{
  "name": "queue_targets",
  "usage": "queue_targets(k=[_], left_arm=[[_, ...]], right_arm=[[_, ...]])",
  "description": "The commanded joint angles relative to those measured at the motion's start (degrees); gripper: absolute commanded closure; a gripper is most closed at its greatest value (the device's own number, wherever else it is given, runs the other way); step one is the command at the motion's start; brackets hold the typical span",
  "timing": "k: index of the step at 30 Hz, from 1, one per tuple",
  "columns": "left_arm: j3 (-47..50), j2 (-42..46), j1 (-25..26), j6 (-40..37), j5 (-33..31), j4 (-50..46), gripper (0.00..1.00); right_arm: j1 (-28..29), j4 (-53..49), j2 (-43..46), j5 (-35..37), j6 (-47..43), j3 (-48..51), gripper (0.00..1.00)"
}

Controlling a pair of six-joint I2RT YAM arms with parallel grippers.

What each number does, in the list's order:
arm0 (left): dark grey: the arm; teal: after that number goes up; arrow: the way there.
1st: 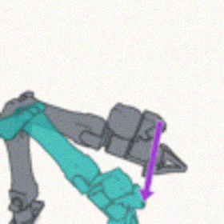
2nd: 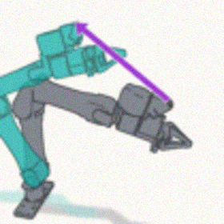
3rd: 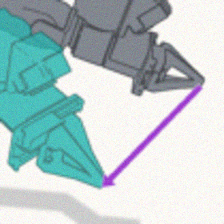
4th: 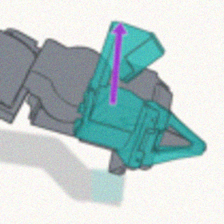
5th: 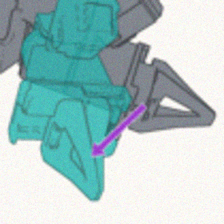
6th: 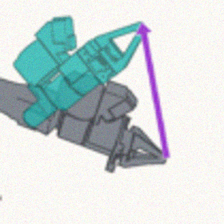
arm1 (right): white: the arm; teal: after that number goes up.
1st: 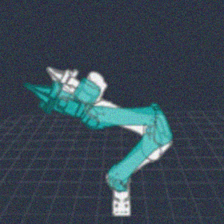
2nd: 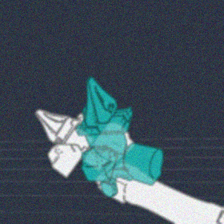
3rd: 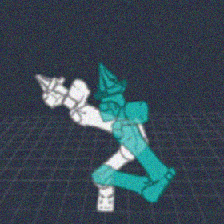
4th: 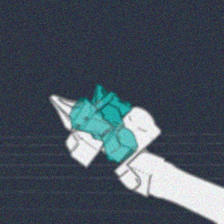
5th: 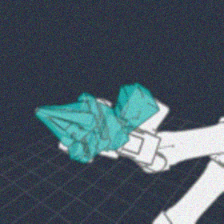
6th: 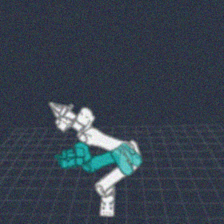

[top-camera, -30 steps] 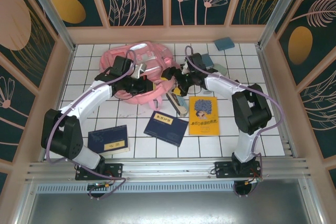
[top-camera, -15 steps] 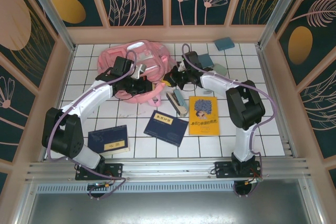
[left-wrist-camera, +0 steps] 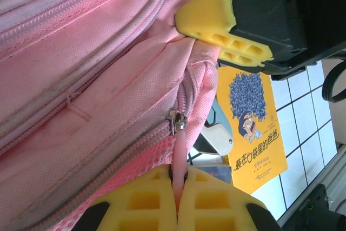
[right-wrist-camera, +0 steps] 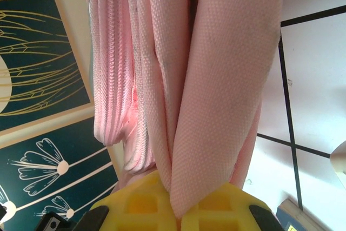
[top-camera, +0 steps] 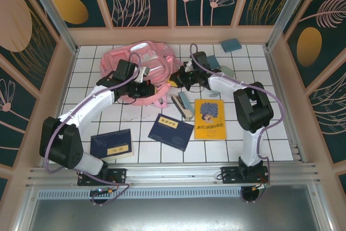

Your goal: Pack the student bag

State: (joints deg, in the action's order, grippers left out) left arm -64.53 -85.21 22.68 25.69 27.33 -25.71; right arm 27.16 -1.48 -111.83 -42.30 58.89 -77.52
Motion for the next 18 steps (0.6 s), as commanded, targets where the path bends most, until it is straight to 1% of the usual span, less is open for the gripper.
queue_targets(k=[1,12,15,18], left_arm=[[2.36,3.83,-0.53,-1.08,-2.87,-5.79,1.0],[5.47,7.41,-2.04,0.14,-0.45,-5.03,1.0],[7.17,8.84,-3.21,0.78,1.18,-4.6,1.0],[10.42,10.43,-3.87,2.9,4.32,-1.93,1.0]], right_arm=[[-5.74,1.8,1.02,5.67,-1.04,-0.23,1.0],[-8.13,0.78,2.6,7.1,-2.39,-0.52,1.0],[-8.69,1.66,3.35,7.19,-2.16,0.51,1.0],[-8.65,1.85,4.07,8.28,-3.08,1.0,1.0]])
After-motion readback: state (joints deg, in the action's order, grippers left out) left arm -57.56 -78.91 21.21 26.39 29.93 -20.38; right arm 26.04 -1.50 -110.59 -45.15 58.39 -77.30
